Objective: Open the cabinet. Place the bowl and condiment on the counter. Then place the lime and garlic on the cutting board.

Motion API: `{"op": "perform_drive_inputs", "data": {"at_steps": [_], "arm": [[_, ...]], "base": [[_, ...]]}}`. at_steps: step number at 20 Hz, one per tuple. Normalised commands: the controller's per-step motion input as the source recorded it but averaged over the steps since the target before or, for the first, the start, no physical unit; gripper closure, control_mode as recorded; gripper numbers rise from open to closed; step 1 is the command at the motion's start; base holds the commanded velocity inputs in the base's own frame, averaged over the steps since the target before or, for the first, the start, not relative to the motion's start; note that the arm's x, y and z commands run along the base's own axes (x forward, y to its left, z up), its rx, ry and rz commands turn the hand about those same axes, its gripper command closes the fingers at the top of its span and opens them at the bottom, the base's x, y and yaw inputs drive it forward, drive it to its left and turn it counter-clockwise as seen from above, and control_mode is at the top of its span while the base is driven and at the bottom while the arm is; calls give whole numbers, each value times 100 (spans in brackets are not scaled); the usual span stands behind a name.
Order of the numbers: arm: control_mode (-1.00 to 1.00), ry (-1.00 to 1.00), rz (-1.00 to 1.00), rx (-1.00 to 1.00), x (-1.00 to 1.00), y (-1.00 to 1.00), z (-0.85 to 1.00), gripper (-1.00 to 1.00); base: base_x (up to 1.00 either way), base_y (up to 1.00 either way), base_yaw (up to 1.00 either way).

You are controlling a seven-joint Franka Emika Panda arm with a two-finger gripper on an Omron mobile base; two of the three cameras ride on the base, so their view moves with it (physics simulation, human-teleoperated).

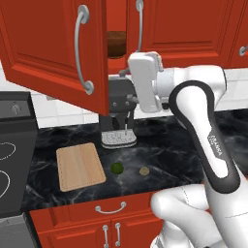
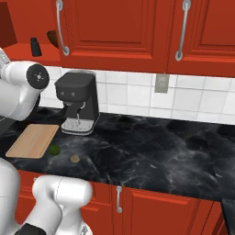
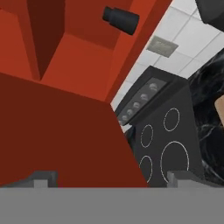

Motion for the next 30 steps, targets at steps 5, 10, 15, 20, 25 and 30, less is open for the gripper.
{"op": "perform_drive_inputs", "data": {"at_steps": [5,10,15,20,25,30], "arm": [[-100,8,3,3,15,12,8,-100],[-100,14,8,1,7,7,18,-100],[-100,11,8,0,1,7,18,-100],[-100,6,7,1,1,9,8,-100],[-100,5,8,0,27,18,-4,-100],[-100,1,6,1,37,17,-5,-100]], "base": [[0,0,0],[0,0,0],[0,0,0],[0,0,0],[0,0,0],[0,0,0]]}}
